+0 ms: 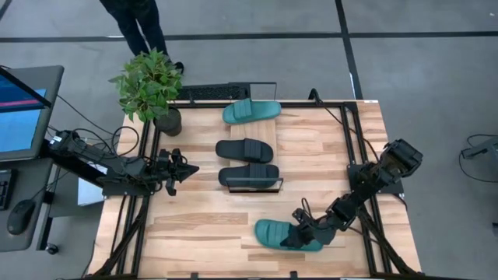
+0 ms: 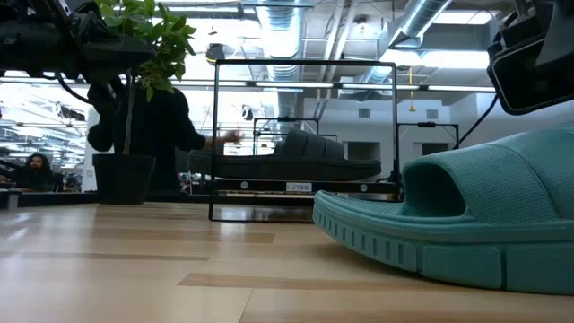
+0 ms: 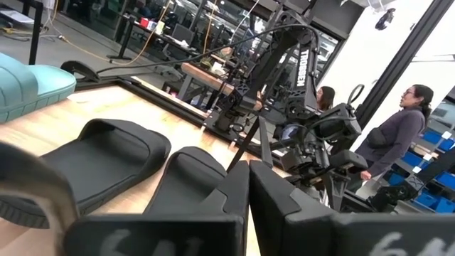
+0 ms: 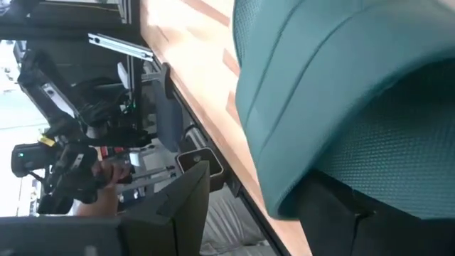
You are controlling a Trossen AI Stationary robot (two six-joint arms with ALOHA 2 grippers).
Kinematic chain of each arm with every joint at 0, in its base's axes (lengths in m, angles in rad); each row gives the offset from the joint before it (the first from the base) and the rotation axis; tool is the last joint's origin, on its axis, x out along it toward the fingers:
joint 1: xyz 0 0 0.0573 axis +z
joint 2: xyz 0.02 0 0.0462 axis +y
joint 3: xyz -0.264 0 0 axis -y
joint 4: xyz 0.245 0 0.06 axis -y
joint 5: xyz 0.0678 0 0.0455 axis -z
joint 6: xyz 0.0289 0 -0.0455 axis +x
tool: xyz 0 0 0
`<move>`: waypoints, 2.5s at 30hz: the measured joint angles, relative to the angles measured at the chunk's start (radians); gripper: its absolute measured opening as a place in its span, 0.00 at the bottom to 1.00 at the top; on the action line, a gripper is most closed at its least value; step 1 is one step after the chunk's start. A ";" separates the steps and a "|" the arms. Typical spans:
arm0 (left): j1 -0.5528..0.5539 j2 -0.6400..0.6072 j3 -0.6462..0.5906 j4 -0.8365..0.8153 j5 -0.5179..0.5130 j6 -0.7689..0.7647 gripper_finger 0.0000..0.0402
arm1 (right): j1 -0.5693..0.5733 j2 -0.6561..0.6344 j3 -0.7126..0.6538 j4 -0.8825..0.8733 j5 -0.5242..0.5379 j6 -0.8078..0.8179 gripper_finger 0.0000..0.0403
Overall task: Pick and place slides into the shelf
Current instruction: Put the green slide on the shelf
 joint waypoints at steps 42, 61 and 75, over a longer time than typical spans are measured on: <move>0.000 0.000 0.000 -0.027 -0.001 -0.010 0.00 | 0.025 -0.500 0.010 -0.635 0.002 0.081 0.00; 0.000 -0.001 0.000 0.008 -0.004 -0.011 0.00 | -0.121 -0.878 0.148 -1.031 0.055 -0.200 0.00; 0.000 0.000 0.000 0.004 -0.003 -0.024 0.00 | -0.803 -0.945 0.235 -1.168 -0.464 -0.644 0.00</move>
